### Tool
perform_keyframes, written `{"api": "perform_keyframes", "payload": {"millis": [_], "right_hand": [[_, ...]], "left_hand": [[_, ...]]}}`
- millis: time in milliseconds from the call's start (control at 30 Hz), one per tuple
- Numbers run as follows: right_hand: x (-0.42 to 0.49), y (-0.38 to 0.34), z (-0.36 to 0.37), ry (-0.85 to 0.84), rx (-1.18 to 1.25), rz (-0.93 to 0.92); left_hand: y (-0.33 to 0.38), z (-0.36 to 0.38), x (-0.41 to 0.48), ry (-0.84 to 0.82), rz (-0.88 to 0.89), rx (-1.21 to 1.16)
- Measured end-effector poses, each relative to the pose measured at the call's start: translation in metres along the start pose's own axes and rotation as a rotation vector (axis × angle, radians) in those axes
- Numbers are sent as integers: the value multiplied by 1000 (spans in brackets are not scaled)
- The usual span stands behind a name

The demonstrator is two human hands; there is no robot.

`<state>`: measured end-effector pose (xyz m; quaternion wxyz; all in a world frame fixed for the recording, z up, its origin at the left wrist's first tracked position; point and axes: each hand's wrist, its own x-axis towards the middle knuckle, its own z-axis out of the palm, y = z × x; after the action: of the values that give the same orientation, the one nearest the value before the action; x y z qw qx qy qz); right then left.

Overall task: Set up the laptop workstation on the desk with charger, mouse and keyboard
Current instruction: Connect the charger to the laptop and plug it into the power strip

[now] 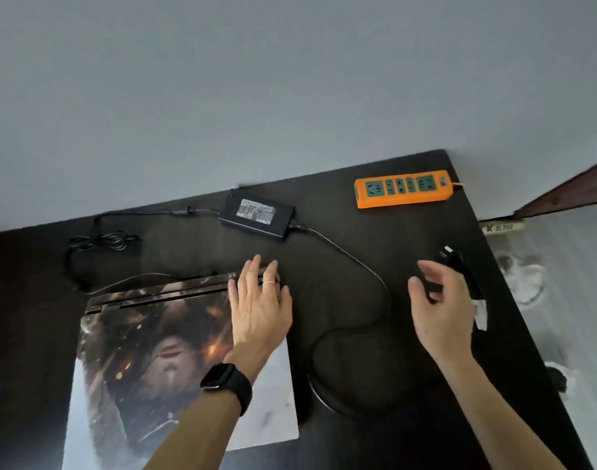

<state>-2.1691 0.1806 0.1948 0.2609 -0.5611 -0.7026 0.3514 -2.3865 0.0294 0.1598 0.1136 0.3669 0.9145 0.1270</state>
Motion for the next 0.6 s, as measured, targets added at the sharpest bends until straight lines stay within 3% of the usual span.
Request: {"api": "perform_keyframes", "payload": {"millis": [133, 200, 300, 433, 500, 600], "right_hand": [[32, 50, -49, 58, -269, 177], [41, 68, -60, -47, -333, 253], [47, 83, -69, -263, -206, 341], [35, 82, -67, -260, -24, 250], [26, 79, -62, -278, -17, 213], [21, 72, -54, -286, -53, 106]], "left_hand": [[90, 19, -1, 4, 212, -101], [135, 20, -1, -146, 186, -205], [198, 23, 11, -419, 70, -353], [246, 33, 27, -745, -15, -418], [253, 40, 27, -748, -40, -444], [253, 45, 27, -613, -104, -444]]}}
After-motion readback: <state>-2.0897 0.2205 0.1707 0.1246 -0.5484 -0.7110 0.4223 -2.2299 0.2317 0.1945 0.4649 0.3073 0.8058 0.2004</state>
